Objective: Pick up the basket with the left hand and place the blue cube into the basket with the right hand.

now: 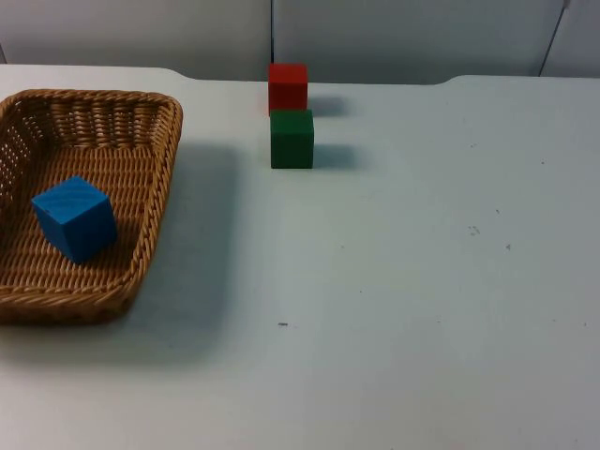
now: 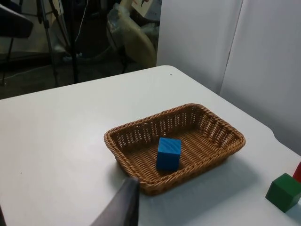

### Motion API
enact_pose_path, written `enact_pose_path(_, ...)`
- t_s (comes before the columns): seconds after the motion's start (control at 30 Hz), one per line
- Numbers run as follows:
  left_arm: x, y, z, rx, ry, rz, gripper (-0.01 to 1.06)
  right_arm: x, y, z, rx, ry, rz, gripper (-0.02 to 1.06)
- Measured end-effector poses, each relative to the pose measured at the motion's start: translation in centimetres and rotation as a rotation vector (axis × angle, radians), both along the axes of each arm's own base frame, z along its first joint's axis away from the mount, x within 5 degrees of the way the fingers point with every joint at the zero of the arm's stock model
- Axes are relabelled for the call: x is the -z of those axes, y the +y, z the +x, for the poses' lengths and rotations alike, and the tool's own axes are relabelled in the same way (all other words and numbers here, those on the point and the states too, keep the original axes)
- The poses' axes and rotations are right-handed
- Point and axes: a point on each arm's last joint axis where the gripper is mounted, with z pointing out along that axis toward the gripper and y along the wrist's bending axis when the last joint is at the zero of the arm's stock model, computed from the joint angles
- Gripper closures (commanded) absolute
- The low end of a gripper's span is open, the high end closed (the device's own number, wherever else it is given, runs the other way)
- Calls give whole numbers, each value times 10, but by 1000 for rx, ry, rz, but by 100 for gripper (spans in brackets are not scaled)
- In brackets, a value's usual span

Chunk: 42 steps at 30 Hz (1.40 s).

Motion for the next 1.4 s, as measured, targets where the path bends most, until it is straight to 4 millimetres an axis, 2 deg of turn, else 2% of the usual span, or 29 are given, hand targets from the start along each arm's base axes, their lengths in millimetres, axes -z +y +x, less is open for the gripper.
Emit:
enact_pose_path(0.37, 15, 7, -35, -83, -21, 51, 25, 0, 0, 0, -3, -8, -11, 6)
enact_pose_path(0.47, 17, 8, -39, -94, -37, 66, 25, 0, 0, 0, -3, -11, -15, 6)
enact_pose_path(0.67, 37, 9, -36, -102, 39, 76, 25, 0, 0, 0, -4, -14, -17, 6)
enact_pose_path(1.13, 44, 10, -35, -108, 85, 86, 25, 4, -1, 0, 0, 5, -49, 6)
enact_pose_path(1.2, 44, 10, -35, -108, 86, 86, 18, 5, -2, 0, 1, 14, -65, 6)
enact_pose_path(1.23, 44, 10, -35, -108, 86, 86, 11, 5, -2, 0, 1, 14, -65, 6)
enact_pose_path(1.27, 44, 10, -35, -108, 86, 86, 11, 6, -2, 0, 2, 21, -74, 6)
enact_pose_path(1.33, 44, 10, -35, -108, 86, 86, 0, 8, -3, -1, 5, 35, -94, 6)
enact_pose_path(1.4, 44, 10, -35, -108, 86, 86, 0, 10, -4, -1, 7, 45, -109, 6)
